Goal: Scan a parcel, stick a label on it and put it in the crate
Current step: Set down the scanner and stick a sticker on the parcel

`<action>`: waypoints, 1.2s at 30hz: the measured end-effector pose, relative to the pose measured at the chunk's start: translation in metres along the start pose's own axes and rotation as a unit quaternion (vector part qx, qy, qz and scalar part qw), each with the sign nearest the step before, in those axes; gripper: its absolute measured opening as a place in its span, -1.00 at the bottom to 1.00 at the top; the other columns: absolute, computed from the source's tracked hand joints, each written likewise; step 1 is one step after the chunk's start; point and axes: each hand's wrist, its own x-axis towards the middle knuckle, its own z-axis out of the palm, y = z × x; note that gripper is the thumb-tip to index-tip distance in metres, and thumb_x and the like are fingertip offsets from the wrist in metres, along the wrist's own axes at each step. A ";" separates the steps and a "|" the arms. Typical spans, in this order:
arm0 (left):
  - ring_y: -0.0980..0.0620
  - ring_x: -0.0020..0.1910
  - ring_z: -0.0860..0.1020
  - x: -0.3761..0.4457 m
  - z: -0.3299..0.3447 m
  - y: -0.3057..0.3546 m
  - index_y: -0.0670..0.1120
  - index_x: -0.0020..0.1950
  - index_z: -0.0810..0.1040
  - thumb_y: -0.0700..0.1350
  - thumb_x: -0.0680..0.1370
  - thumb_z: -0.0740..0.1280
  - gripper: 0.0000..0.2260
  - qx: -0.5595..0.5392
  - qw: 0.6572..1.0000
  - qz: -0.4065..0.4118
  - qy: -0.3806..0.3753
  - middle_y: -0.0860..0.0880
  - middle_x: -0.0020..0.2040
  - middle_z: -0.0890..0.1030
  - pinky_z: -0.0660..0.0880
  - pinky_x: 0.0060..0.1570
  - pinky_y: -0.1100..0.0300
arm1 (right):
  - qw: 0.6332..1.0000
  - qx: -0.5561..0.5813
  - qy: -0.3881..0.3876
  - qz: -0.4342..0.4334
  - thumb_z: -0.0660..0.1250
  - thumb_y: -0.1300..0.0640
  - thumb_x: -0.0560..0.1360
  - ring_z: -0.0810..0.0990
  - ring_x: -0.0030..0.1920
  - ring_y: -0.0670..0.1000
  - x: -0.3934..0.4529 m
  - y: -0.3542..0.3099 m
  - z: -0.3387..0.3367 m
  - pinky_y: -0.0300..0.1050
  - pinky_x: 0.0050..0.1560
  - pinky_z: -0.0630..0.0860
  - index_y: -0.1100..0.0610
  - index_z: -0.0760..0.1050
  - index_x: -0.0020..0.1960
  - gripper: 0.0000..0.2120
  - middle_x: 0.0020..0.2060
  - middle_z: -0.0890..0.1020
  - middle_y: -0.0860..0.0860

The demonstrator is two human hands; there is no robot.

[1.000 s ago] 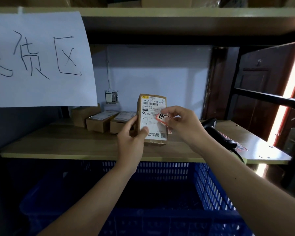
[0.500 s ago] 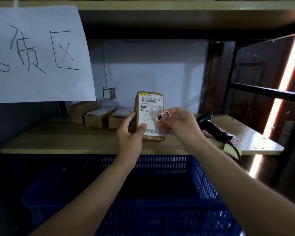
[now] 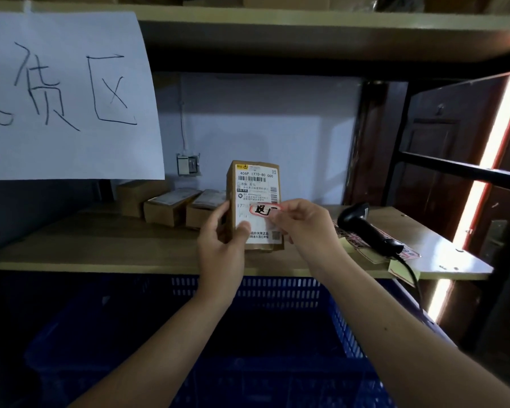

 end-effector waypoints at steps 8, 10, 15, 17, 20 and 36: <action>-0.01 0.14 0.63 -0.001 -0.003 -0.003 -0.07 0.36 0.52 -0.28 0.50 0.41 -0.57 0.006 1.000 -0.016 -0.011 -0.05 0.18 0.66 0.61 0.08 -0.05 | 0.999 -0.034 -0.012 0.018 0.40 0.23 0.53 0.61 -0.50 -0.27 0.007 0.002 0.001 -0.41 -0.48 0.46 0.29 0.59 -0.02 -0.89 -0.25 0.69 0.01; -0.02 0.14 0.63 -0.001 -0.004 -0.003 -0.07 0.36 0.52 -0.28 0.51 0.41 -0.57 0.008 1.000 -0.018 -0.012 -0.06 0.18 0.66 0.61 0.08 -0.04 | 0.999 -0.036 -0.016 0.020 0.39 0.23 0.54 0.57 -0.54 -0.28 0.006 0.001 0.000 -0.43 -0.51 0.44 0.27 0.58 -0.04 -0.91 -0.29 0.66 0.00; -0.02 0.15 0.63 -0.001 -0.006 -0.003 -0.07 0.37 0.51 -0.29 0.51 0.40 -0.57 0.012 1.000 -0.021 -0.015 -0.07 0.19 0.65 0.61 0.08 -0.05 | 0.998 -0.025 -0.038 0.031 0.39 0.23 0.55 0.51 -0.59 -0.27 0.006 0.000 -0.001 -0.44 -0.52 0.41 0.26 0.58 -0.06 -0.92 -0.31 0.64 -0.01; -0.01 0.14 0.64 0.000 -0.007 -0.003 -0.08 0.36 0.52 -0.29 0.51 0.39 -0.58 0.012 1.000 -0.019 -0.012 -0.07 0.19 0.65 0.61 0.08 -0.06 | 0.998 -0.026 -0.046 0.034 0.39 0.22 0.55 0.51 -0.59 -0.27 0.007 0.000 -0.001 -0.44 -0.51 0.40 0.24 0.59 -0.07 -0.92 -0.31 0.65 -0.01; -0.02 0.13 0.64 0.000 -0.007 -0.003 -0.08 0.36 0.52 -0.30 0.51 0.40 -0.58 0.010 1.000 -0.016 -0.010 -0.07 0.18 0.66 0.61 0.09 -0.06 | 0.998 -0.029 -0.047 0.034 0.40 0.24 0.53 0.51 -0.59 -0.27 0.006 0.000 0.001 -0.44 -0.52 0.40 0.22 0.58 -0.12 -0.94 -0.30 0.66 -0.02; 0.23 -0.07 0.67 -0.005 -0.005 -0.008 -0.05 0.34 0.53 -0.32 0.51 0.39 -0.58 -0.036 0.999 -0.037 -0.010 0.04 0.10 0.66 0.59 -0.20 0.32 | 0.959 -0.278 0.047 -0.026 0.45 -0.19 0.39 0.53 0.19 0.03 0.005 0.014 0.007 0.07 0.16 0.53 0.03 0.22 0.44 -0.26 0.26 0.50 0.02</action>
